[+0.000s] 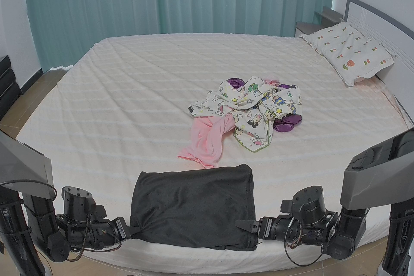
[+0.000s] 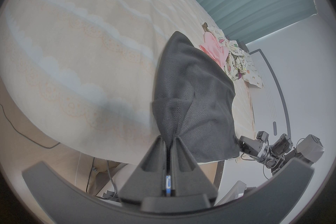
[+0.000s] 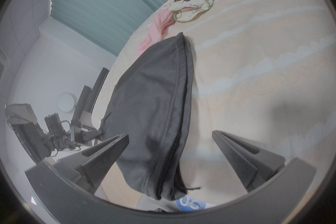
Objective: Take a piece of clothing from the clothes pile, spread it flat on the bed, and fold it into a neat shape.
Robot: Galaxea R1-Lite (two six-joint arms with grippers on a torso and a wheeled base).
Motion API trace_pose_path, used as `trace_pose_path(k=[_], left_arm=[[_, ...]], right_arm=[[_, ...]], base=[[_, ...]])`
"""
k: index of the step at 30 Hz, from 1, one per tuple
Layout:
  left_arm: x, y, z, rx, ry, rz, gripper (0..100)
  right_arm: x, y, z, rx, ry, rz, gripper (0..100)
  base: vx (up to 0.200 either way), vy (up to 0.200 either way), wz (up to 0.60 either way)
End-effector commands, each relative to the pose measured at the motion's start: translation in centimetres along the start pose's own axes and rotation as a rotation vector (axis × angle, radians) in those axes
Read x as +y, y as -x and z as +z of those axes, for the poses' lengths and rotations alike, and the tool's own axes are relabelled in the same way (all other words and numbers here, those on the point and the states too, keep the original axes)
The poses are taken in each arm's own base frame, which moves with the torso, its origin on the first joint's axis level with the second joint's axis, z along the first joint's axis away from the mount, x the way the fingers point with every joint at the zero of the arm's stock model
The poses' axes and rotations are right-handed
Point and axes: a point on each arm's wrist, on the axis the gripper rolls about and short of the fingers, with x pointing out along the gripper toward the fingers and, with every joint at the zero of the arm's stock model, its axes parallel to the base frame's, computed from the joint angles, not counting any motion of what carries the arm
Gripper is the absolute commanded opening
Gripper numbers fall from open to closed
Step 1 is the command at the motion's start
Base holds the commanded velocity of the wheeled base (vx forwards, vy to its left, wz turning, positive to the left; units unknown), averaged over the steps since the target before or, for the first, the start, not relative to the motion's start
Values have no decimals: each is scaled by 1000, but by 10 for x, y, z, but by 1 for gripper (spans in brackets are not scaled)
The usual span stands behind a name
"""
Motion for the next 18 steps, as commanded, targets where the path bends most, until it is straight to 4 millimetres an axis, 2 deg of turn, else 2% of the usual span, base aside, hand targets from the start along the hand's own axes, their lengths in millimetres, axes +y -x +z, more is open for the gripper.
trace_pose_path(k=[1,7,12,13,18], left_arm=[[1,2,-2,6,3,5,0],[2,0,-2,11,5,9,0],[2,0,-2,10,8,11,0],[3,0,-2,9,9,12,0],[4,-1,-2,13,4,16,0]], right_arm=[[0,3,-6,26,22,1,100],[10,-1,-16,50,61,39,100],[9,-2,-19,59,64,33,100],[9,-1,-19,62,64,27,0],[2,7,-25,96,65,-6,0]], base=[[0,0,0],[0,0,0],[0,0,0],[0,0,0],[0,0,0]])
